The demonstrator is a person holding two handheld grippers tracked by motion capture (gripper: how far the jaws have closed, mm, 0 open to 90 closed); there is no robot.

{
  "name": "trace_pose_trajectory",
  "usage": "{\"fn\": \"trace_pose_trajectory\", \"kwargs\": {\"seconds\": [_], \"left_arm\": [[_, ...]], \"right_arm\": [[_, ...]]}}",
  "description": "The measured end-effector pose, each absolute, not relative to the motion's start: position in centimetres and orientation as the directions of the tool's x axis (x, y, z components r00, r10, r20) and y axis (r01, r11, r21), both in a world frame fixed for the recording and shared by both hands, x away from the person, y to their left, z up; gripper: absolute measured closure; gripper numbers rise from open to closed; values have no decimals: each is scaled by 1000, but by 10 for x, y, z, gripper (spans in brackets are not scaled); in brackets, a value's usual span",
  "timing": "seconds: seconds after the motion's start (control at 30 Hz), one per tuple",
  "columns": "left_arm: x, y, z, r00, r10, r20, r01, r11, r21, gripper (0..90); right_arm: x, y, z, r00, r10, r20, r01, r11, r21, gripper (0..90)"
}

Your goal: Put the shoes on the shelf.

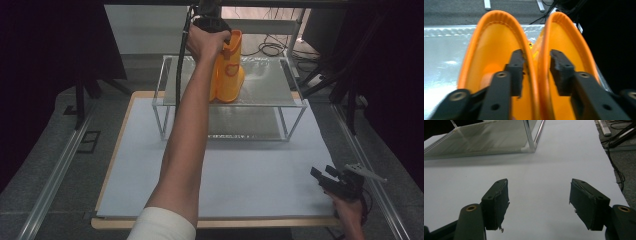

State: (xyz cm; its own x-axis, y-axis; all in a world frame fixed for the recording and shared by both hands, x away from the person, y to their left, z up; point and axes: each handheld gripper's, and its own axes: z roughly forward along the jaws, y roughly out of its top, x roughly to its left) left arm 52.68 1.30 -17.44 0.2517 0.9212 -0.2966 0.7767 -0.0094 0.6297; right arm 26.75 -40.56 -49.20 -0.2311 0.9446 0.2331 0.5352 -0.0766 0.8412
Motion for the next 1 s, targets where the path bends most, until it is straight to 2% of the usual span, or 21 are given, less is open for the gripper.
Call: {"fn": "trace_pose_trajectory", "kwargs": {"seconds": [0.1,0.17,0.3,0.67,0.87,1.0], "left_arm": [[525,14,-170,254,916,-312,765,7,644,496],[522,14,-164,249,917,-313,737,30,676,470],[519,15,-156,268,912,-311,731,18,683,447],[506,35,-143,387,881,-272,747,-126,653,575],[494,57,-137,483,834,-265,716,-202,669,646],[486,64,-136,511,818,-263,698,-216,682,701]], "right_arm": [[267,-405,-492,-234,944,232,534,-75,842,316],[268,-405,-492,-235,944,231,533,-73,843,316],[268,-405,-492,-237,944,230,534,-71,843,316],[267,-404,-493,-234,945,229,537,-70,841,316],[268,-399,-494,-240,945,222,544,-59,837,316],[268,-398,-494,-242,945,219,545,-54,837,316]]}}
